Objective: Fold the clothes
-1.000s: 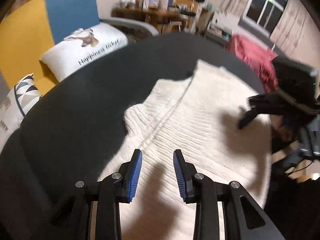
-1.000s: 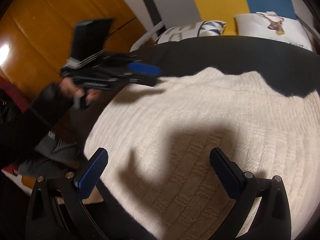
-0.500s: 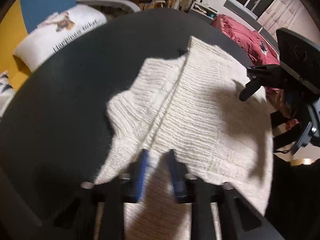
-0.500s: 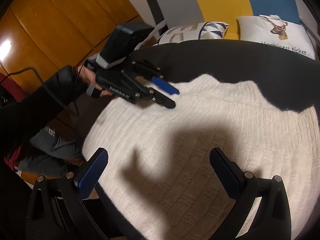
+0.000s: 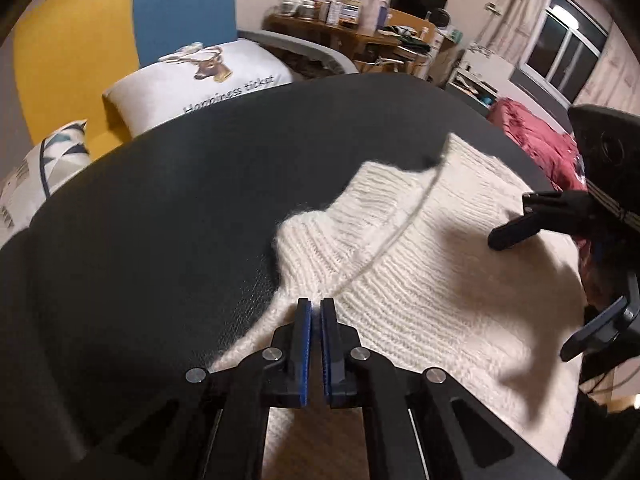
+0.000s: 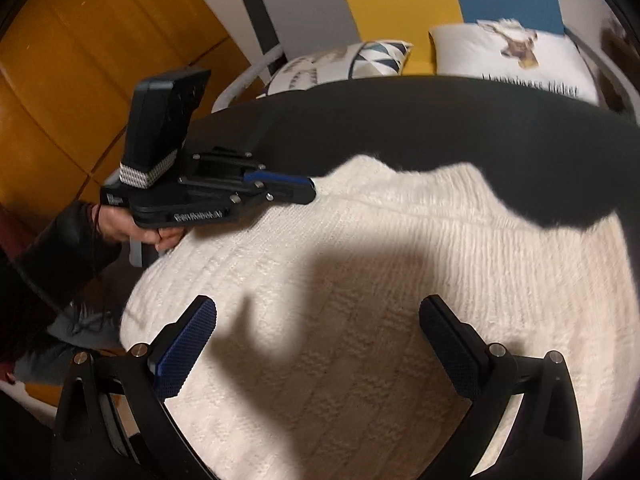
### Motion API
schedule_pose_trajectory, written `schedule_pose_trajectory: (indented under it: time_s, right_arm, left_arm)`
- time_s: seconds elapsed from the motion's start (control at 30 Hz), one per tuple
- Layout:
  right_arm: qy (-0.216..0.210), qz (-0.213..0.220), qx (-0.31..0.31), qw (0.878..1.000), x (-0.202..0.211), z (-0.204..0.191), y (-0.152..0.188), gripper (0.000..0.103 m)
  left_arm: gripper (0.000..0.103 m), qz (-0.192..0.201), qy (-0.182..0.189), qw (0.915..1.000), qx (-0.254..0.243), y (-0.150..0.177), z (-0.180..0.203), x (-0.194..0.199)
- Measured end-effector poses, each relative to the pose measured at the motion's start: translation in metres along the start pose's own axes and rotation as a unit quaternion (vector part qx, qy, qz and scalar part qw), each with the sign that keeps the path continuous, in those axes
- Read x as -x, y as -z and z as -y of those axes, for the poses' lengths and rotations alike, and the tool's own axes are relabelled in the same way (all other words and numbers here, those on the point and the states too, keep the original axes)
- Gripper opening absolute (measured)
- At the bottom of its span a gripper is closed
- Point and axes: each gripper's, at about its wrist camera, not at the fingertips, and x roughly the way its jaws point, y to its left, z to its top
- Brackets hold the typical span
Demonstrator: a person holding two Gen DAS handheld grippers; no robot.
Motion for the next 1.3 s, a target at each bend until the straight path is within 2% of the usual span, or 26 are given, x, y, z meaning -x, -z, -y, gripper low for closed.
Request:
schedule_pose_trajectory:
  time_s: [0.13,0.17,0.23,0.27,0.33,0.4,0.43,0.5,0.6,0.67,0.73,0.8,0.9,1.0,1.17,1.23,1.3]
  right_arm:
    - [0.025,-0.002,0.001,1.0,-0.004,0.0,0.002,0.103]
    - [0.026,0.0,0.002,1.0,-0.003,-0.001,0.002,0.103]
    - [0.017,0.009,0.01,1.0,0.004,-0.007,0.002,0.103]
    - [0.005,0.012,0.015,1.0,0.009,-0.01,0.001,0.103]
    - [-0.016,0.007,0.034,0.999,0.013,-0.018,0.001,0.103]
    - [-0.019,-0.004,0.049,0.999,0.012,-0.024,-0.001,0.103]
    - [-0.01,-0.013,0.05,0.999,0.007,-0.024,-0.004,0.103]
    - [0.047,-0.029,0.03,0.998,-0.007,-0.013,-0.009,0.103]
    - [0.13,-0.03,-0.004,0.991,-0.014,0.005,-0.013,0.103]
    - [0.07,0.006,-0.035,0.997,0.014,0.016,-0.003,0.103]
    - [0.01,0.042,-0.066,0.997,0.042,0.028,0.007,0.103]
    - [-0.018,0.06,-0.058,0.996,0.074,0.034,0.026,0.103]
    - [-0.022,0.06,-0.049,0.997,0.113,0.049,0.057,0.103]
    - [-0.021,0.05,-0.048,0.997,0.13,0.061,0.076,0.103]
    - [-0.001,0.026,-0.036,0.999,0.127,0.069,0.094,0.103]
    - [-0.007,0.029,-0.033,0.999,0.128,0.075,0.097,0.103]
    - [-0.013,0.038,-0.032,0.999,0.13,0.08,0.098,0.103]
  left_arm:
    - [0.009,0.02,-0.035,0.9991,0.014,0.002,0.004,0.02]
    - [0.013,0.028,-0.049,0.9981,0.024,0.002,0.004,0.029]
    - [0.015,0.051,-0.032,0.9973,0.042,0.006,0.006,0.049]
    - [0.016,0.067,-0.008,0.9967,0.046,0.011,0.01,0.059]
    - [0.017,0.072,0.017,0.9968,0.03,0.02,0.024,0.067]
    - [0.017,0.048,-0.001,0.9988,0.011,0.032,0.034,0.058]
    - [0.017,0.03,-0.017,0.9991,0.024,0.035,0.029,0.048]
    - [0.017,-0.004,-0.047,0.9977,0.048,0.043,0.02,0.03]
    - [0.016,0.017,-0.039,0.9951,0.089,0.041,0.009,0.038]
    - [0.017,0.039,-0.019,0.9944,0.097,0.036,0.009,0.053]
    - [0.018,0.061,0.002,0.9928,0.103,0.03,0.01,0.067]
    - [0.02,0.077,0.035,0.9922,0.091,0.016,0.02,0.071]
    - [0.023,0.086,0.073,0.9915,0.066,-0.015,0.044,0.059]
    - [0.025,0.056,0.108,0.9919,0.038,-0.054,0.068,0.023]
    - [0.025,-0.013,0.092,0.9955,-0.013,-0.1,0.096,-0.04]
    - [0.025,-0.027,0.091,0.9954,-0.015,-0.113,0.1,-0.056]
    - [0.027,-0.042,0.107,0.9931,-0.021,-0.124,0.103,-0.071]
